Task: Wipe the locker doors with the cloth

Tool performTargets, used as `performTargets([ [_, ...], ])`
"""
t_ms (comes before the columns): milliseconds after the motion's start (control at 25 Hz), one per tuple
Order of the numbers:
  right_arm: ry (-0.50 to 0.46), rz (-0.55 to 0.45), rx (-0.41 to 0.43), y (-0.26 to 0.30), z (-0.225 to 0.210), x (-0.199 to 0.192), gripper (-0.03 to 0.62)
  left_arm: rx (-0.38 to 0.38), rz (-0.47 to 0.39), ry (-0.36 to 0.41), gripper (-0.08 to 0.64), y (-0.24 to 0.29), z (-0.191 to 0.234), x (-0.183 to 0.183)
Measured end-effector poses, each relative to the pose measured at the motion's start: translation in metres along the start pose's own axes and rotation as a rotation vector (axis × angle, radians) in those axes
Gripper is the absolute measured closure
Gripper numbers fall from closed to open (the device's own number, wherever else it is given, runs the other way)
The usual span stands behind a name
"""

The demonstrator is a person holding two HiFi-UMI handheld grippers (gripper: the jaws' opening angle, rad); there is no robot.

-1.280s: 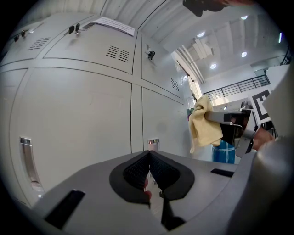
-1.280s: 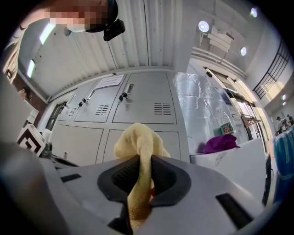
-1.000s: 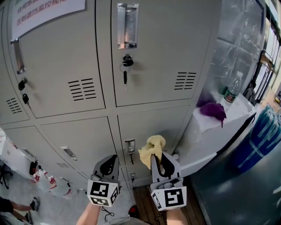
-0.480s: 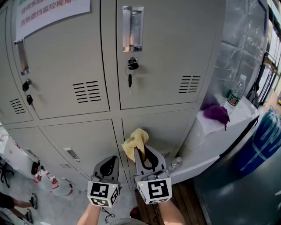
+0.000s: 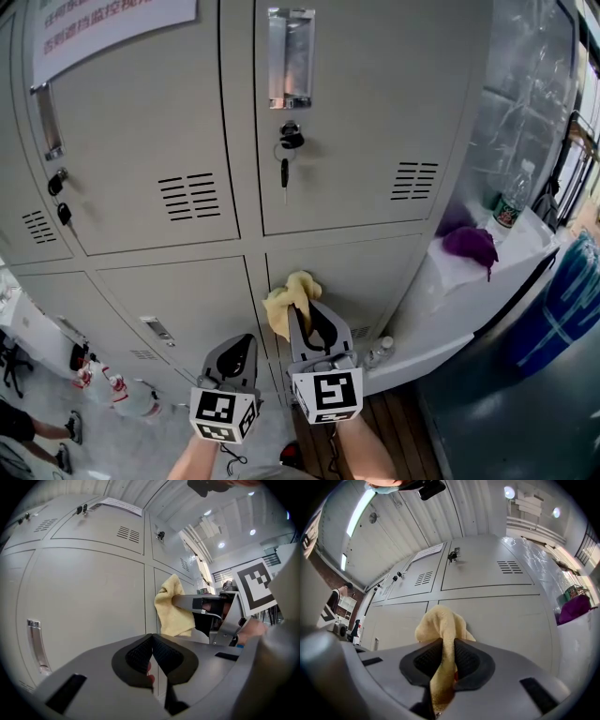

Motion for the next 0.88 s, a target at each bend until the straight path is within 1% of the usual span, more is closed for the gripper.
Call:
performTargets([
  [200, 0.003, 0.013, -0.017, 0.001, -0.005, -0.001, 0.522, -0.002, -0.002, 0.0, 0.537, 0.001, 0.0, 0.001],
  [400, -0.01, 0.014, -0.052, -0.004, -0.023, -0.002, 0.522, -0.009, -0.001, 0.0, 0.537, 0.002, -0.002, 0.0],
  [880, -0.014, 0.05, -0.208, -0.034, -0.088, -0.008, 0.522, -0.044, -0.003, -0.002, 0.537, 0.008, -0.014, 0.0],
])
Point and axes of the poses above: the fingertips, and each gripper's own axes: y forward along the fingers, z to its left, x out of its top, the point moved 3 cm from there along -y, backward along the fingers, and after that the axes turned 7 degrees about x, right-handed, at the moved point
